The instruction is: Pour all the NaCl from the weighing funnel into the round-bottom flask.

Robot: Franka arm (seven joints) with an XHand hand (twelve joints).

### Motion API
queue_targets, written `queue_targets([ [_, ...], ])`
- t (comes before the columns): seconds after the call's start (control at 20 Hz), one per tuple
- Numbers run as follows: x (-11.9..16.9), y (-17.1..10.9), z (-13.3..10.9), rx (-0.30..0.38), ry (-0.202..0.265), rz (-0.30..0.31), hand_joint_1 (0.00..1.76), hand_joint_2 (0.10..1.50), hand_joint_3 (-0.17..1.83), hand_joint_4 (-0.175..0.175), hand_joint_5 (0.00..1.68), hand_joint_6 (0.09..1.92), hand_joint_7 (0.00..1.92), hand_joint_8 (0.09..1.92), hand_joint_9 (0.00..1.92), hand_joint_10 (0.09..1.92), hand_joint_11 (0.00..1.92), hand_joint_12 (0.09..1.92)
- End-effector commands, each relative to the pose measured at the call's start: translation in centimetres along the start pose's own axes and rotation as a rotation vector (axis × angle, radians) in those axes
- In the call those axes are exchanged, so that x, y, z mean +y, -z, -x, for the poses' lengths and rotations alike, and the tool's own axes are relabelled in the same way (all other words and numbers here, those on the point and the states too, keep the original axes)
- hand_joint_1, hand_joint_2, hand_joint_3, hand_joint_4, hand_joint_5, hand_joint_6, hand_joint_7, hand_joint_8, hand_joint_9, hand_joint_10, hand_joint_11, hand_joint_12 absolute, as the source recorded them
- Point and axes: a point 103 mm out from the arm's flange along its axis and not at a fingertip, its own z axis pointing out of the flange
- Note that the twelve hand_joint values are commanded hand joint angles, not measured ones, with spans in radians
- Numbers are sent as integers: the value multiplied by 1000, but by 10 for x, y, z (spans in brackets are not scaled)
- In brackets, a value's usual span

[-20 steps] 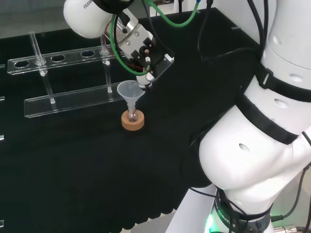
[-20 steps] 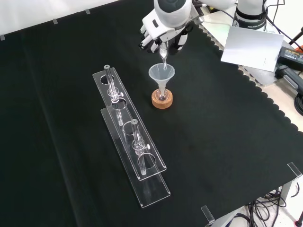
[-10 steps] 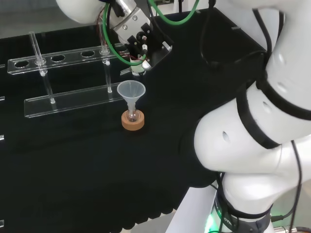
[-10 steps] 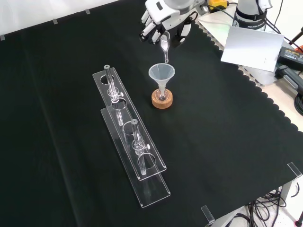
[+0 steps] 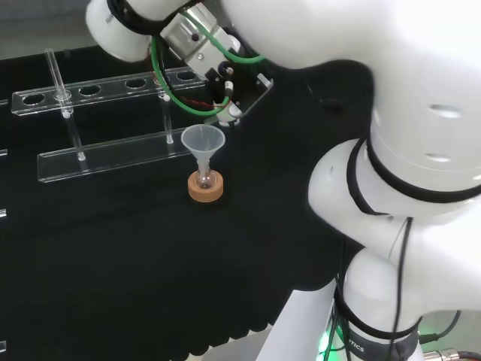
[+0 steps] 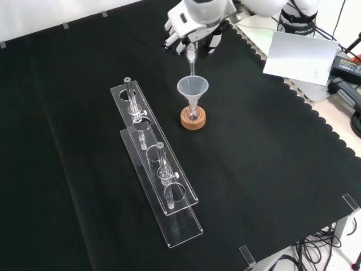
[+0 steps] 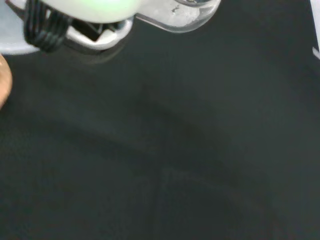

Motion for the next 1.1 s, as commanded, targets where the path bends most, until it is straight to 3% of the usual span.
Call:
queue_targets([
  [0.05,8,-16,-9,28,22,8,1139,639,624,175,1364,492,601,672,1051,253,898,967],
  [0.5,6,-8,-12,8,12,33,1139,639,625,175,1364,493,601,672,1052,252,900,968],
  [1.1,9,-4,-19,-58,20,11,1139,639,626,175,1363,496,601,673,1053,250,900,969],
])
